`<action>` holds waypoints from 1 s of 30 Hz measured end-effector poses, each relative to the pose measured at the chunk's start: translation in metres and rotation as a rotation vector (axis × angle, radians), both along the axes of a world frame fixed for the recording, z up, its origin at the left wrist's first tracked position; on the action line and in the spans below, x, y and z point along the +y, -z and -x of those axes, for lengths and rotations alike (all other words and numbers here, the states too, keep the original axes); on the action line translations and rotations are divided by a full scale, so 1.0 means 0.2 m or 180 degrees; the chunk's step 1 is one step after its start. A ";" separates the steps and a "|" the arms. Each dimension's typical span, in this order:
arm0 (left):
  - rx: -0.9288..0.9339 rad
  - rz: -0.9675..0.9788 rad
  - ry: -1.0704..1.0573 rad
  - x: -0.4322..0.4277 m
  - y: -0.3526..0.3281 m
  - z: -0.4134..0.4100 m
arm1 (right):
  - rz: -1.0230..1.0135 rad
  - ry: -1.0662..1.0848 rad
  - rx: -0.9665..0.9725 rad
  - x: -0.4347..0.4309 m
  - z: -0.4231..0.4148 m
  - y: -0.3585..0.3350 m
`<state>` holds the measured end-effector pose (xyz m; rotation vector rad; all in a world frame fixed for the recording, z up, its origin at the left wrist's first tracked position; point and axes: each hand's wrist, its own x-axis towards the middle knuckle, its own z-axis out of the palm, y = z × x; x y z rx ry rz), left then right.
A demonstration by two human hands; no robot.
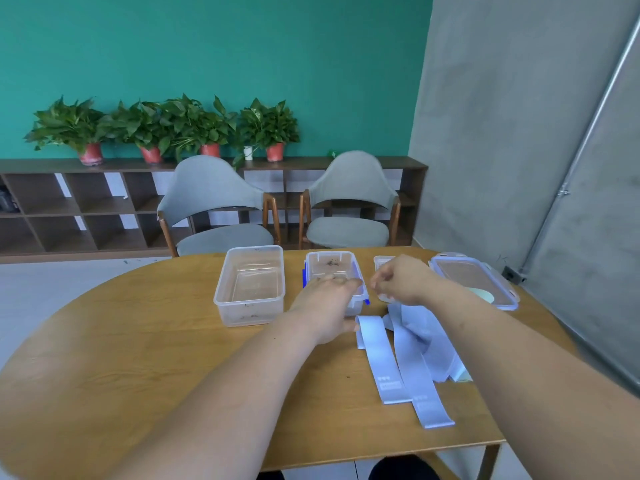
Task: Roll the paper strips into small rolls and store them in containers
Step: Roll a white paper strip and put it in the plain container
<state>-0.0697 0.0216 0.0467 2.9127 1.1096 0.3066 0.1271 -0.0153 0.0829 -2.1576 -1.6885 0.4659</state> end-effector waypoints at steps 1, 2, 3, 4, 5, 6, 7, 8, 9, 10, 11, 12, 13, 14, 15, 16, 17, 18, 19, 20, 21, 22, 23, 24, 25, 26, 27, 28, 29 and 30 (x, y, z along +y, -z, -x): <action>0.0012 0.0038 0.0012 -0.02 0.01 -0.01 | 0.0015 0.0002 -0.0013 -0.03 -0.01 0.00; 0.0026 0.0077 0.0029 -0.05 0.01 -0.02 | 0.0028 -0.0003 -0.0044 -0.06 -0.01 0.01; 0.0054 0.0096 0.0054 -0.07 0.01 -0.02 | 0.0039 -0.0029 -0.0092 -0.09 -0.02 0.02; 0.0082 0.0090 0.0089 -0.10 0.01 -0.03 | 0.0062 -0.0062 -0.0140 -0.12 -0.02 0.03; 0.0108 0.0073 0.0123 -0.12 0.02 -0.04 | 0.0078 -0.0095 -0.0174 -0.15 -0.03 0.04; 0.0125 0.0061 0.0149 -0.15 0.03 -0.04 | 0.0094 -0.0120 -0.0196 -0.17 -0.04 0.06; 0.0129 0.0069 0.0154 -0.17 0.04 -0.05 | 0.0105 -0.0124 -0.0204 -0.20 -0.04 0.08; 0.0126 0.0120 0.0133 -0.20 0.06 -0.05 | 0.0115 -0.0125 -0.0208 -0.23 -0.04 0.10; 0.0141 0.0212 0.0093 -0.22 0.08 -0.05 | 0.0139 -0.0105 -0.0197 -0.26 -0.04 0.12; 0.0161 0.0278 0.0071 -0.25 0.09 -0.05 | 0.0160 -0.0089 -0.0175 -0.29 -0.03 0.14; 0.0200 0.0310 0.0069 -0.27 0.11 -0.05 | 0.0189 -0.0087 -0.0144 -0.31 -0.03 0.17; 0.0247 0.0331 0.0095 -0.29 0.13 -0.05 | 0.0232 -0.0104 -0.0128 -0.34 -0.02 0.20; 0.0285 0.0363 0.0127 -0.31 0.15 -0.06 | 0.0279 -0.0136 -0.0116 -0.36 -0.02 0.23; 0.0309 0.0385 0.0161 -0.33 0.17 -0.06 | 0.0348 -0.0162 -0.0114 -0.38 -0.01 0.26; 0.0330 0.0412 0.0180 -0.35 0.19 -0.06 | 0.0400 -0.0188 -0.0101 -0.40 -0.01 0.28; 0.0349 0.0424 0.0195 -0.37 0.21 -0.07 | 0.0434 -0.0202 -0.0093 -0.42 0.00 0.31; 0.0372 0.0412 0.0205 -0.39 0.23 -0.07 | 0.0449 -0.0212 -0.0077 -0.44 0.00 0.34; 0.0396 0.0379 0.0213 -0.41 0.25 -0.07 | 0.0462 -0.0223 -0.0065 -0.45 0.00 0.36; 0.0422 0.0362 0.0211 -0.43 0.26 -0.07 | 0.0483 -0.0228 -0.0054 -0.47 0.01 0.38; 0.0439 0.0353 0.0204 -0.45 0.28 -0.07 | 0.0506 -0.0232 -0.0036 -0.48 0.01 0.40; 0.0462 0.0350 0.0196 -0.46 0.30 -0.07 | 0.0542 -0.0236 -0.0012 -0.50 0.01 0.42; 0.0494 0.0337 0.0190 -0.47 0.31 -0.07 | 0.0580 -0.0256 0.0004 -0.51 0.02 0.44; 0.0523 0.0298 0.0199 -0.48 0.33 -0.07 | 0.0615 -0.0286 -0.0003 -0.52 0.02 0.45; 0.0548 0.0253 0.0209 -0.49 0.34 -0.08 | 0.0654 -0.0318 -0.0014 -0.53 0.02 0.46; 0.0544 0.0211 0.0218 -0.50 0.36 -0.08 | 0.0691 -0.0345 -0.0014 -0.54 0.02 0.47; 0.0531 0.0172 0.0218 -0.51 0.37 -0.08 | 0.0727 -0.0373 -0.0009 -0.55 0.02 0.47; 0.0513 0.0126 0.0215 -0.51 0.38 -0.08 | 0.0751 -0.0406 -0.0012 -0.55 0.02 0.48; 0.0492 0.0065 0.0211 -0.52 0.40 -0.08 | 0.0766 -0.0436 -0.0021 -0.55 0.02 0.49; 0.0477 0.0002 0.0196 -0.52 0.41 -0.08 | 0.0763 -0.0460 -0.0029 -0.55 0.03 0.50; 0.0455 -0.0054 0.0171 -0.52 0.43 -0.08 | 0.0762 -0.0470 -0.0047 -0.55 0.03 0.51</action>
